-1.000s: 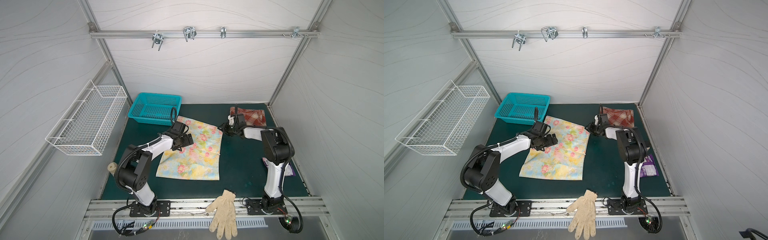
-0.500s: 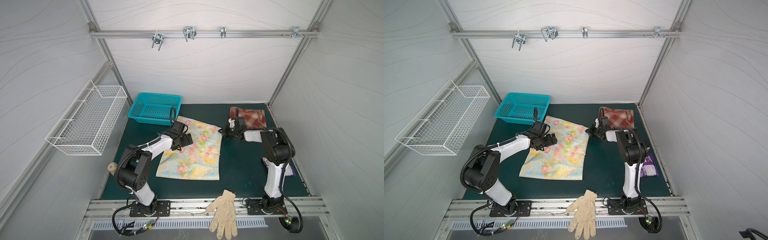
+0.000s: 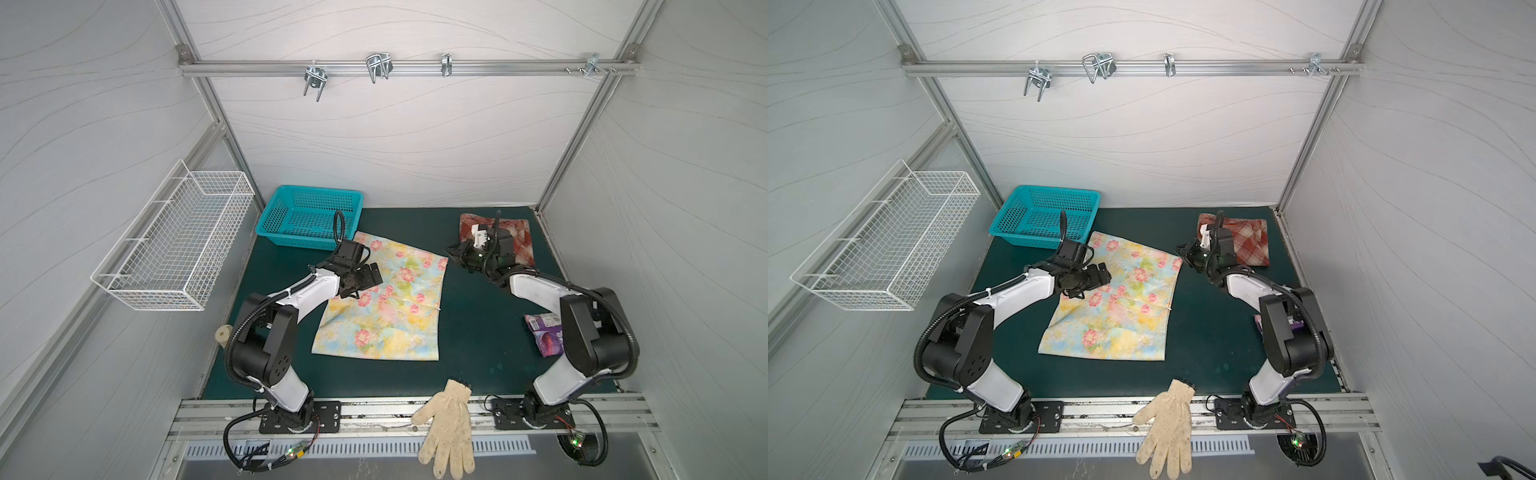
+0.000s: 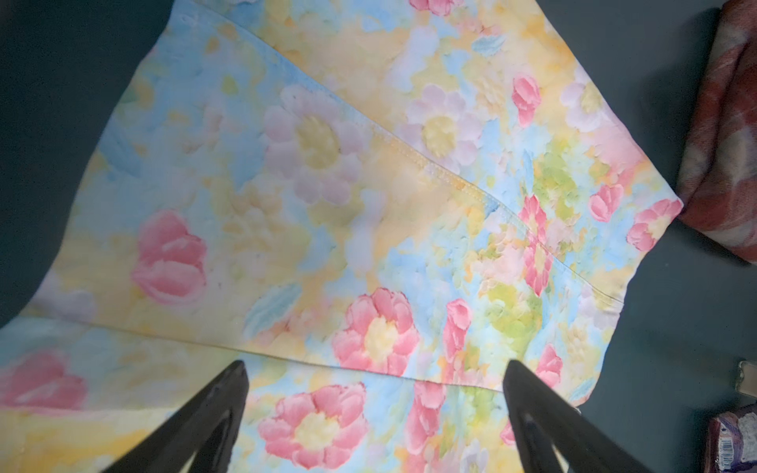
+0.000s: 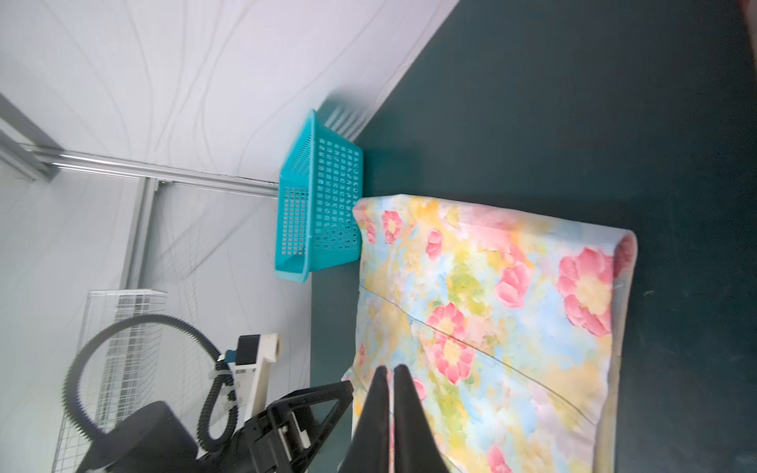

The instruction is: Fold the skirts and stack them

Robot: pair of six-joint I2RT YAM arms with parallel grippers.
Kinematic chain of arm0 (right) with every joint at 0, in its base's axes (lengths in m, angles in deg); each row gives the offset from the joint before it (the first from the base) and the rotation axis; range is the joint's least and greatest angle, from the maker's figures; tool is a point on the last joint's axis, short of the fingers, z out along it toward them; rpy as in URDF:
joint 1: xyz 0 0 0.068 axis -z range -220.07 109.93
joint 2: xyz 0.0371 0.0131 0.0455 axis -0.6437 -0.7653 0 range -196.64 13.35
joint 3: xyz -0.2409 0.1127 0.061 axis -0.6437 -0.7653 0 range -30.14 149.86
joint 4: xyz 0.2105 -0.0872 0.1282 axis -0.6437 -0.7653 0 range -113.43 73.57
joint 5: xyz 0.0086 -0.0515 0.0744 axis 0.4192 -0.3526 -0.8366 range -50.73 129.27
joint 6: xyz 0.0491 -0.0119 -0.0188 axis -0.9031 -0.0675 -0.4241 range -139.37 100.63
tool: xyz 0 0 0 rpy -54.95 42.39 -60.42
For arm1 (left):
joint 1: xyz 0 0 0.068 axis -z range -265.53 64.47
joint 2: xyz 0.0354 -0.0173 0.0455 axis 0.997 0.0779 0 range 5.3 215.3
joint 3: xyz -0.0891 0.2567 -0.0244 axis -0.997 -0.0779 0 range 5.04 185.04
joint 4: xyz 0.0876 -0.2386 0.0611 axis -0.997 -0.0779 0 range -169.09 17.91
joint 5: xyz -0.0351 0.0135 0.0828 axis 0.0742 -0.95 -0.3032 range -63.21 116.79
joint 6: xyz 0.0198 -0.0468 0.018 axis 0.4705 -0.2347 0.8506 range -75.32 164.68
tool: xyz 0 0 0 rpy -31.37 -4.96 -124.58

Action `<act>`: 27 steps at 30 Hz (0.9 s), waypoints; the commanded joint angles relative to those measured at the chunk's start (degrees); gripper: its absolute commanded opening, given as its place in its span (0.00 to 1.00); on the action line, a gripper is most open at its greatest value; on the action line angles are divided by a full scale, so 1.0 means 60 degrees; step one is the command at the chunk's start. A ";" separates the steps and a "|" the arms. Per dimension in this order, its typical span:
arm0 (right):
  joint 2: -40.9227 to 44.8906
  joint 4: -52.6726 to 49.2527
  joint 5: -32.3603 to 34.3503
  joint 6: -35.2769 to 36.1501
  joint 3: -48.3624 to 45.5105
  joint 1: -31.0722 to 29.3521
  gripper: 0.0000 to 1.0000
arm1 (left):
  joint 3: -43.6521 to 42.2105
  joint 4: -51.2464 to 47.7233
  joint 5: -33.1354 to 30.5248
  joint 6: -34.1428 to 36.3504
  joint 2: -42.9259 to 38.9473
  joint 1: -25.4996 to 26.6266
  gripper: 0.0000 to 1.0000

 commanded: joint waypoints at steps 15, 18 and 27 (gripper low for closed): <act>-0.2254 -0.2226 0.0829 0.2911 0.1510 -0.0261 0.99 | -0.0116 0.0436 0.0345 0.0001 -0.0138 -0.0102 0.97; -0.2709 -0.2567 0.1092 0.3251 0.2003 -0.0244 0.99 | -0.0109 0.0359 0.0353 0.0015 -0.0192 -0.0102 0.97; -0.3821 -0.2983 0.1120 0.3463 0.3063 -0.0201 0.89 | -0.0109 0.0272 0.0381 0.0008 -0.0175 -0.0102 0.97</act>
